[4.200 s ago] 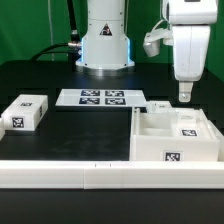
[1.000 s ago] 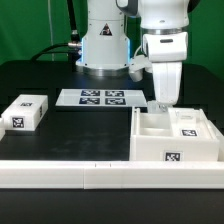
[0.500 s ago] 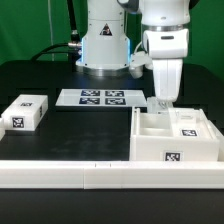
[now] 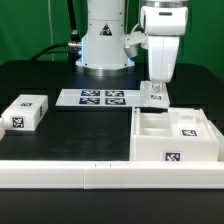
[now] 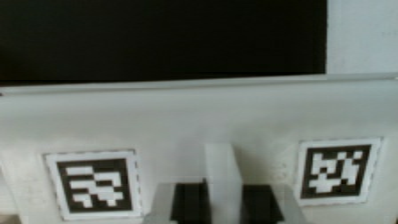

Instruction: Assemble cabinet

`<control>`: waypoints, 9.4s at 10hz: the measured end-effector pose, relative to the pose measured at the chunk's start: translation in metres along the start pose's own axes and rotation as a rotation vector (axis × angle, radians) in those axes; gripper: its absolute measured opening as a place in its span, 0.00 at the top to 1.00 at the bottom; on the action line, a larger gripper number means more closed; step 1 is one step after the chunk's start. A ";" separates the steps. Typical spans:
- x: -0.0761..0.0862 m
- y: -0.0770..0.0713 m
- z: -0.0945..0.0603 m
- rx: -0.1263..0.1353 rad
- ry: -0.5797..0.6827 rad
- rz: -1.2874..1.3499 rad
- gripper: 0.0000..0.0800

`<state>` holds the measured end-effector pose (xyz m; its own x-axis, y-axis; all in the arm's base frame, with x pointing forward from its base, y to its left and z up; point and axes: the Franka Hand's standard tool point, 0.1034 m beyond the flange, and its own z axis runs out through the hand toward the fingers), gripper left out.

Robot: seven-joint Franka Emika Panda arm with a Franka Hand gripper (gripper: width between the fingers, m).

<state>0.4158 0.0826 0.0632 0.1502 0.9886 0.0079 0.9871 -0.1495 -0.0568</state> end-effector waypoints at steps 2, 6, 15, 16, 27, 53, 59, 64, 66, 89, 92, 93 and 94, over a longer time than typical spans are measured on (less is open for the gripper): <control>-0.016 0.020 -0.006 -0.018 0.019 0.019 0.91; -0.021 0.028 -0.009 -0.029 0.023 0.034 0.91; -0.001 0.042 0.001 -0.024 0.045 0.082 0.91; 0.001 0.047 0.000 -0.028 0.048 0.087 0.91; -0.012 0.064 0.001 -0.054 0.054 -0.133 0.91; -0.005 0.163 -0.005 -0.027 0.081 -0.129 0.31; -0.010 0.149 -0.019 -0.046 0.069 -0.040 0.00; -0.001 0.120 -0.031 -0.056 0.059 0.190 0.00; 0.000 0.120 -0.030 -0.052 0.063 0.270 0.00; 0.007 0.066 0.024 0.017 0.055 1.449 0.00; 0.007 0.065 0.026 0.022 0.056 1.446 0.00; 0.006 0.060 0.040 0.020 0.065 1.448 0.00; 0.008 0.056 0.048 0.022 0.061 1.445 0.00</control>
Offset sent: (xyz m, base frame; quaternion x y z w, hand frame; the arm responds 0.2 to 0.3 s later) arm 0.0293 -0.0094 0.0103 -0.0150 0.0202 0.0215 0.9995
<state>0.4696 0.0827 0.0127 0.9993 -0.0256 -0.0267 -0.0274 -0.9974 -0.0669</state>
